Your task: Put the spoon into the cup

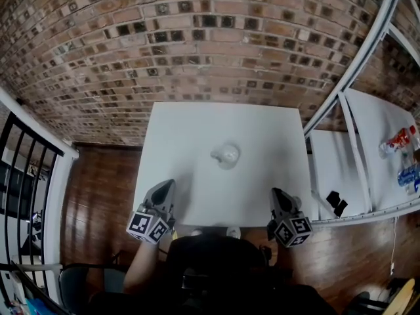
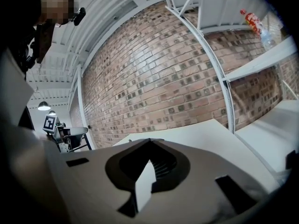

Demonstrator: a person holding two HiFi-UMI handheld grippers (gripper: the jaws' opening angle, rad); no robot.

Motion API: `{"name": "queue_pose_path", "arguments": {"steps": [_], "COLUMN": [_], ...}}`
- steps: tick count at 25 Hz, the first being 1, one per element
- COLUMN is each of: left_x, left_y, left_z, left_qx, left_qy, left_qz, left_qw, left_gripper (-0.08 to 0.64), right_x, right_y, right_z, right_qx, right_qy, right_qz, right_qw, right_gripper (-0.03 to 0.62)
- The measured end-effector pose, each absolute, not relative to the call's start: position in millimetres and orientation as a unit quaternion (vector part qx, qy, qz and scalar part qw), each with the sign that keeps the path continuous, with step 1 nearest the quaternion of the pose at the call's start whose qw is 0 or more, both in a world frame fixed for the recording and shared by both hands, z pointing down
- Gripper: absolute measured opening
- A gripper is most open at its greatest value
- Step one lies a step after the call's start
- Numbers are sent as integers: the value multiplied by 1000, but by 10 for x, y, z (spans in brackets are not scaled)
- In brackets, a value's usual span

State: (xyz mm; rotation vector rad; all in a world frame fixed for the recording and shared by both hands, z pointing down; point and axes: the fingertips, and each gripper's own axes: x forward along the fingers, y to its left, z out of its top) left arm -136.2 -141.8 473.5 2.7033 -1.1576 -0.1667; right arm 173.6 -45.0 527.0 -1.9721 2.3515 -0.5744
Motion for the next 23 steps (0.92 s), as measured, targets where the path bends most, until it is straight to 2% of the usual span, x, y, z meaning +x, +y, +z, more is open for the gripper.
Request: {"name": "queue_pose_path", "arguments": {"steps": [23], "left_x": [-1533], "left_y": [-1586], "left_z": [4825], "left_qx": [889], "left_qy": [-442], "left_qz": [-48], "left_qw": [107], "left_gripper": [2], "right_x": [1845], "right_y": [-770], "right_z": [5338], "right_qx": [-609], "right_qy": [769], "right_qz": [-195], "right_qw": [6], "right_gripper": [2]}}
